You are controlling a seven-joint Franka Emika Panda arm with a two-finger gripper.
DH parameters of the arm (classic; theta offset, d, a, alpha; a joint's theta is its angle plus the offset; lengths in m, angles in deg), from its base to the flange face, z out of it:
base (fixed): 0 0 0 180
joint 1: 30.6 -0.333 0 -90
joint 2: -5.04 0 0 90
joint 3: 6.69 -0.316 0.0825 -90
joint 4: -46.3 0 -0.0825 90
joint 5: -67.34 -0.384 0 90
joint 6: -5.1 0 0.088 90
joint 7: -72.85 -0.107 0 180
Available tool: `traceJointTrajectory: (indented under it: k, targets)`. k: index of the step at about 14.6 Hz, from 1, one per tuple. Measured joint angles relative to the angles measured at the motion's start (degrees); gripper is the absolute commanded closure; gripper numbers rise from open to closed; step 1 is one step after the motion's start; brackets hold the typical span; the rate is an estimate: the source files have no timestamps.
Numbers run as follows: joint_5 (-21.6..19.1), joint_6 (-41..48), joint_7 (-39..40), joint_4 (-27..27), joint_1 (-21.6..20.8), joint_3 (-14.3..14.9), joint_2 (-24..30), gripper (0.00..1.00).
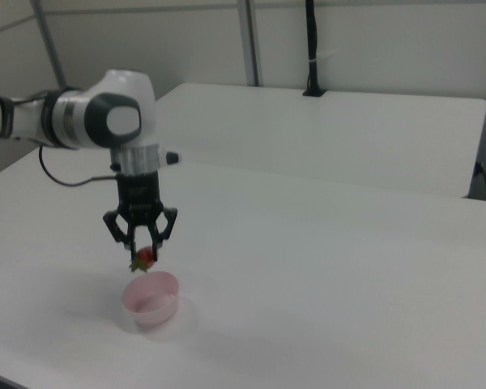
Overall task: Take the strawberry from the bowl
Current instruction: 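Lift the strawberry out of the bowl and carry it aside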
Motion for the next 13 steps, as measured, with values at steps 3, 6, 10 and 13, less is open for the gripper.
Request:
traceJointTrajectory:
  k: [3,6,10,13]
  targets:
    - [-0.1,-0.8,3.1,3.1,2.5,4.3,0.3,0.61]
    - [1.4,-9.9,8.5,3.0,5.4,12.1,-2.1,0.61]
    - [3.8,-19.3,12.0,2.7,7.8,18.3,-10.9,0.61]
    - [5.3,-25.2,11.6,3.1,8.7,19.4,-18.3,0.01]
